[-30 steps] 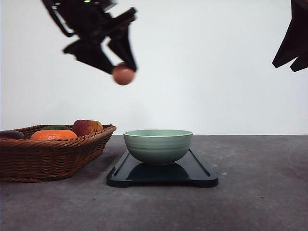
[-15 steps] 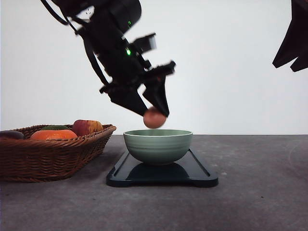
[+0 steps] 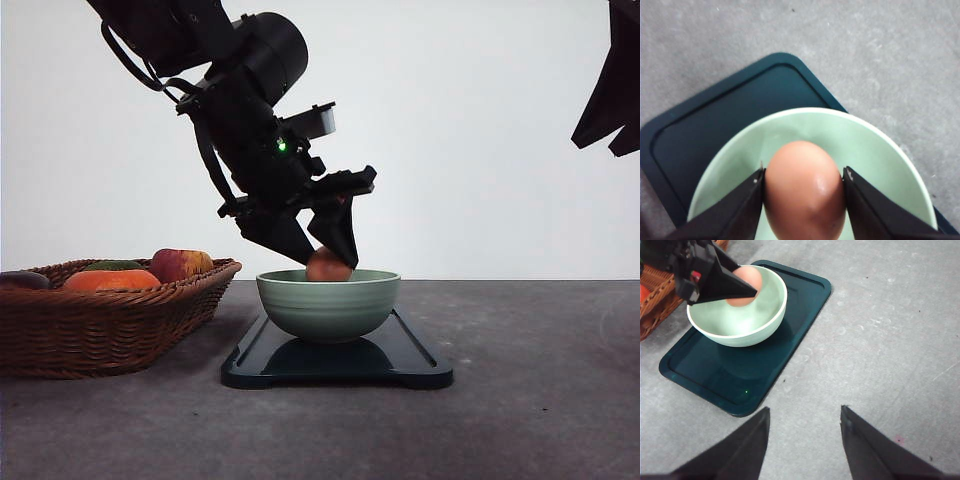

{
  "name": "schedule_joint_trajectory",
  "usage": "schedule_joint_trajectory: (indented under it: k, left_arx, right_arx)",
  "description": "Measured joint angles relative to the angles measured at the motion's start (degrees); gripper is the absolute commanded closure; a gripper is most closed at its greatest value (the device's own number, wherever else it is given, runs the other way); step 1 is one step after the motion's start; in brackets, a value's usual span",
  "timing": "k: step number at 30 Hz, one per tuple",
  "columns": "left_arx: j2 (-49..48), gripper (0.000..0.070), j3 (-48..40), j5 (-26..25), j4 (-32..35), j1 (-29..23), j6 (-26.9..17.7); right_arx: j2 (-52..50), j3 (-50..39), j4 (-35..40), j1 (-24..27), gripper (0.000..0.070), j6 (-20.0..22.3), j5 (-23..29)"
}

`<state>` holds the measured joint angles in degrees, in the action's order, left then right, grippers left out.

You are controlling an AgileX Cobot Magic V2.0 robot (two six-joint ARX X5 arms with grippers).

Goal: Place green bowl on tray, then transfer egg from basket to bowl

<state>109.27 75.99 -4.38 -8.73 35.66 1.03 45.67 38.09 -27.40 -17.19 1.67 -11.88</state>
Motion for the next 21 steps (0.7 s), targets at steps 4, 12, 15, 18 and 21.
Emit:
schedule_joint_trajectory:
  k: [4,12,15,18,21]
  left_arx:
    - [1.0,0.043,0.0,0.0,0.0,0.0,0.0]
    - [1.6,0.0429,0.0,0.0,0.0,0.0,0.0]
    - [1.6,0.0429,0.0,0.0,0.0,0.0,0.0]
    - [1.6,0.0429,0.0,0.0,0.0,0.0,0.0]
    - [1.6,0.0429,0.0,0.0,0.0,0.0,0.0]
  right_arx:
    - [0.0,0.0,0.0,0.0,0.0431,0.0,0.0]
    - [0.0,0.0,0.0,0.0,0.0431,0.0,0.0]
    - [0.0,0.0,0.0,0.0,0.0431,0.0,0.0]
    - [0.0,0.0,0.0,0.0,0.0431,0.0,0.0]
    - [0.0,0.0,0.0,0.0,0.0431,0.0,0.0]
